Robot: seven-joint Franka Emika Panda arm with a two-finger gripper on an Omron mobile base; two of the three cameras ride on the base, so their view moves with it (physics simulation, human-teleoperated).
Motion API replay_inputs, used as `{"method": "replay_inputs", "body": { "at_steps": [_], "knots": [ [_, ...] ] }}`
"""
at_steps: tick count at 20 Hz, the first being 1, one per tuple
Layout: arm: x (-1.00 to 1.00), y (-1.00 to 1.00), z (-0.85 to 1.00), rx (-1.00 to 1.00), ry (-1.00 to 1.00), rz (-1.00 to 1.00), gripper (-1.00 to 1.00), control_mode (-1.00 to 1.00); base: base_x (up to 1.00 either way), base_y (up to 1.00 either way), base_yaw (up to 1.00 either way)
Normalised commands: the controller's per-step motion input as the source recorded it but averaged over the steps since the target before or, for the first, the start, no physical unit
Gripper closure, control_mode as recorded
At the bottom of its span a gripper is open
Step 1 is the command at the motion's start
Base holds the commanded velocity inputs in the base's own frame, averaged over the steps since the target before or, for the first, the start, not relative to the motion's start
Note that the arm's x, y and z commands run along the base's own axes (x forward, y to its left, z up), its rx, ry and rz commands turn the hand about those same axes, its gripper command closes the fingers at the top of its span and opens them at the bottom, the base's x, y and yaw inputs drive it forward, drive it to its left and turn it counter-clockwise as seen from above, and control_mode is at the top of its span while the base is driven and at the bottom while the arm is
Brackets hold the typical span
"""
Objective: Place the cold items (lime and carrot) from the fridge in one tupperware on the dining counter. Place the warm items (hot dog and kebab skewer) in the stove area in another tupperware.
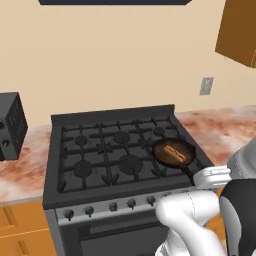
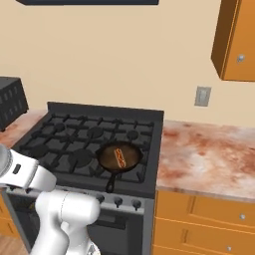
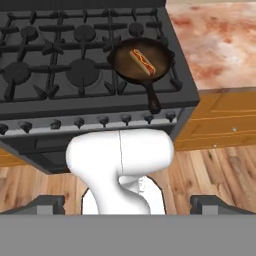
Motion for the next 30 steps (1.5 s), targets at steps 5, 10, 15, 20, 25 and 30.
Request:
{"method": "replay_inputs", "body": {
  "at_steps": [5, 10, 15, 20, 25, 30],
  "knots": [
    [0.0, 0.0, 0.0, 0.0, 0.0, 0.0, -1.0, 1.0, 0.62, -0.22, -0.04],
    [0.0, 0.0, 0.0, 0.0, 0.0, 0.0, -1.0, 1.0, 0.52, -0.57, 0.0],
    [0.65, -0.58, 0.0, 0.06, 0.14, 0.0, -1.0, -1.0, 0.0, 0.0, 0.0],
    [0.76, -0.32, -0.04, 0.0, 0.22, 0.0, -1.0, -1.0, 0.0, 0.0, 0.0],
    [0.59, -0.1, -0.25, -0.02, 0.27, 0.0, -1.0, -1.0, 0.0, 0.0, 0.0],
    [0.57, -0.03, -0.5, -0.08, 0.2, 0.02, -1.0, -1.0, 0.0, 0.0, 0.0]
  ]
}}
